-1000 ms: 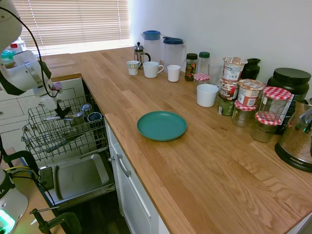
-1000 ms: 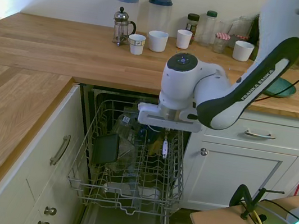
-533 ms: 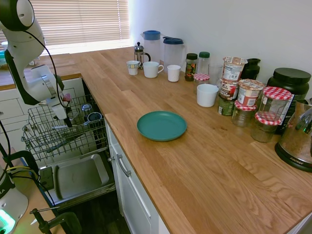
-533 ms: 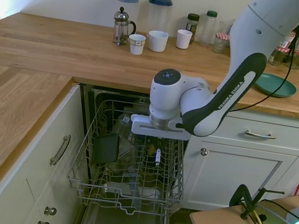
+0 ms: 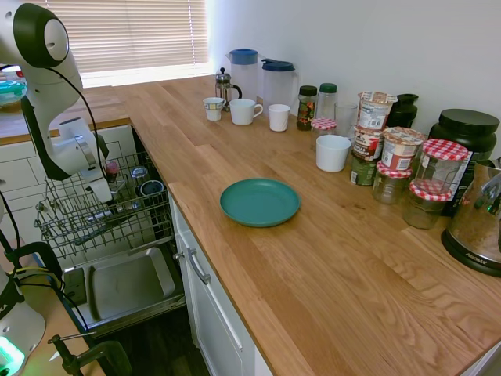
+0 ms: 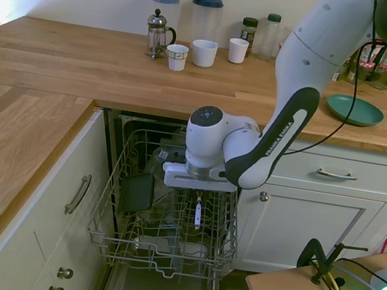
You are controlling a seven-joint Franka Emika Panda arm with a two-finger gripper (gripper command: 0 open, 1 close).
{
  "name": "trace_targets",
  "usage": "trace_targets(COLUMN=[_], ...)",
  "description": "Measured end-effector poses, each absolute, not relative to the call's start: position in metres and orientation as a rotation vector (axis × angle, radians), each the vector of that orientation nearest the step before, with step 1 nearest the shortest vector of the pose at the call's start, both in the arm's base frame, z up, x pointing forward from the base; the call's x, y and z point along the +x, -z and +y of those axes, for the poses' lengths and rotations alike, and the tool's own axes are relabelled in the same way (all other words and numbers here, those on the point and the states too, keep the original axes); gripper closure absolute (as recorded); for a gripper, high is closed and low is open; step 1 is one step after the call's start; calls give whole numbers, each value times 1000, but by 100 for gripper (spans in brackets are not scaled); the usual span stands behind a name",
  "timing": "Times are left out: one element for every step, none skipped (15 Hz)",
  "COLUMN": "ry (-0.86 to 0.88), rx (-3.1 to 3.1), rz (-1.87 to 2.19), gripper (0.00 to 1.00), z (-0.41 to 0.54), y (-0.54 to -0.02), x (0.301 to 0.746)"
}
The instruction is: Put the fork in the dishwasher
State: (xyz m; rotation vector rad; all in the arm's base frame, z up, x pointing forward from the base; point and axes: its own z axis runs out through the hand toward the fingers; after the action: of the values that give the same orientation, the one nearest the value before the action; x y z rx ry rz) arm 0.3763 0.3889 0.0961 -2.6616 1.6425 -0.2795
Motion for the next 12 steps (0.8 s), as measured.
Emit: trace_targets(ry=[277, 277, 275, 269, 264, 260, 259, 259, 259, 262, 264, 266], rx=[-2664, -2667, -2665, -2662, -2661, -2660, -2662, -2665, -2669, -2671, -2674, -2675], rz=[1638, 1635, 1638, 1640, 1639, 1635, 1632, 1632, 1632, 1627, 1626, 1625], gripper=[100, 100, 100, 0, 0, 0, 0, 0, 0, 0, 0, 0], z=[391, 393, 393, 393, 392, 391, 390, 389, 389, 389, 389, 389], y=[-95, -93, -91, -90, -88, -86, -85, -83, -81, -81, -81, -81], x=[374, 371, 371, 371, 371, 373, 373, 373, 373, 373, 373, 372])
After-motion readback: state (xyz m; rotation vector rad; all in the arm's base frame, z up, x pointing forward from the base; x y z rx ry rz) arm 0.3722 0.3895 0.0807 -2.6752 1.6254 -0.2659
